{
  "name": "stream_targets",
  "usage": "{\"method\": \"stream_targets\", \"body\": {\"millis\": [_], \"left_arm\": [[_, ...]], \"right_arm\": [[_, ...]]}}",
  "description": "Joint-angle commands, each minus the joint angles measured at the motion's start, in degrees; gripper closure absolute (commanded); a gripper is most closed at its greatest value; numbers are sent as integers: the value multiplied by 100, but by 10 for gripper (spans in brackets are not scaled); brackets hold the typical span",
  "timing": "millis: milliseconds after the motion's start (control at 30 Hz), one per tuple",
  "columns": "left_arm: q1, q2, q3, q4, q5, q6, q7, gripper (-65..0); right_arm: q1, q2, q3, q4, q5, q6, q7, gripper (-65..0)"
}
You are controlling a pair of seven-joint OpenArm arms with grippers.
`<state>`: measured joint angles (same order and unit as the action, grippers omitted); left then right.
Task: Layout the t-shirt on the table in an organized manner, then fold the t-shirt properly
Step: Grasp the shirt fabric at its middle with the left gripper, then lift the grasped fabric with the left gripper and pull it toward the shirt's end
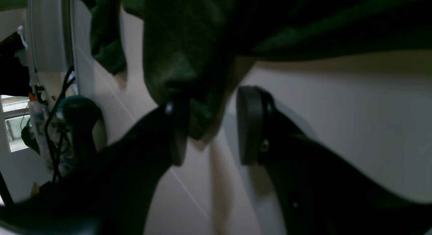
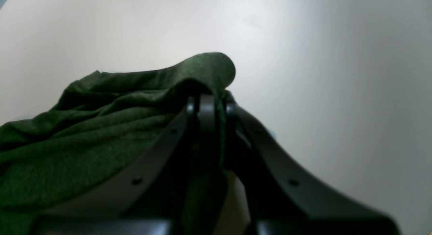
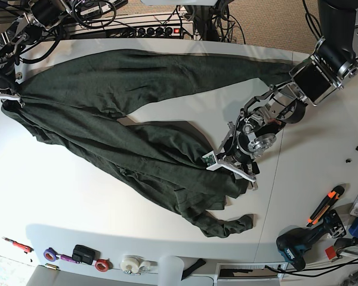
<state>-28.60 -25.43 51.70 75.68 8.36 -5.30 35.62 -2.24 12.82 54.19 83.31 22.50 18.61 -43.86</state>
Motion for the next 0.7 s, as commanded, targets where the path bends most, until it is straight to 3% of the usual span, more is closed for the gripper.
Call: {"method": "stream_targets", "body": {"millis": [0,667], "left_arm": [[-92,-26,-26,17,-44,-22,24,-245],[-181,101,-26,-450,83,166,-118,-245]], "right_arm": [[50,131,11,98,61,17,181,0],[50,131,11,101,66,17,164,0]]}}
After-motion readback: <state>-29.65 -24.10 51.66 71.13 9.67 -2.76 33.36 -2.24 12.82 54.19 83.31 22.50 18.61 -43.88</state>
